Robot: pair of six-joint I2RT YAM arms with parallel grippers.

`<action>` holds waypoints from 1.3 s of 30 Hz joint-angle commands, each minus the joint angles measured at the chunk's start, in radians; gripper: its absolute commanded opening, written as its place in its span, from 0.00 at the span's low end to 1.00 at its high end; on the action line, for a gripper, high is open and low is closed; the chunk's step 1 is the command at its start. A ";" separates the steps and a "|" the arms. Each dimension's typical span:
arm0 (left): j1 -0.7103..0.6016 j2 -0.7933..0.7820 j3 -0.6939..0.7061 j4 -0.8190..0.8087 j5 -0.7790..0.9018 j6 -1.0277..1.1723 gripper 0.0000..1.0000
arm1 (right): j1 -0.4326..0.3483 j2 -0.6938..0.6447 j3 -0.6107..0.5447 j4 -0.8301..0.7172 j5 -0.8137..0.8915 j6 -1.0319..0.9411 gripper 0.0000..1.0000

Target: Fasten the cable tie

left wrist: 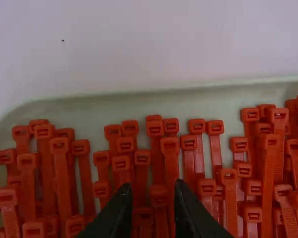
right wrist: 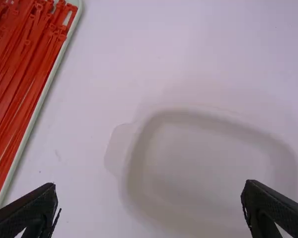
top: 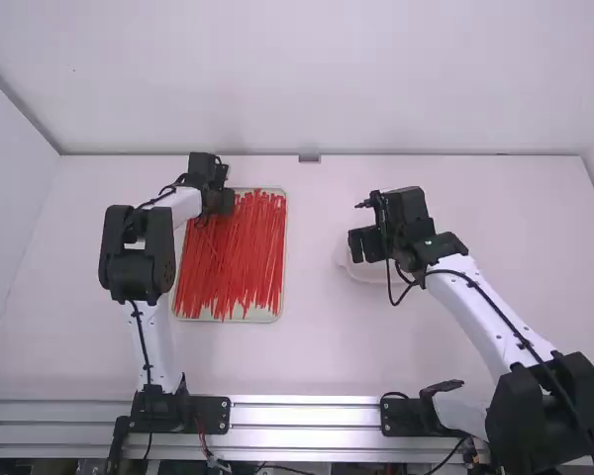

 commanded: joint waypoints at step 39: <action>-0.019 -0.040 -0.035 0.074 -0.056 -0.001 0.21 | -0.002 0.002 0.035 -0.002 -0.002 0.003 0.98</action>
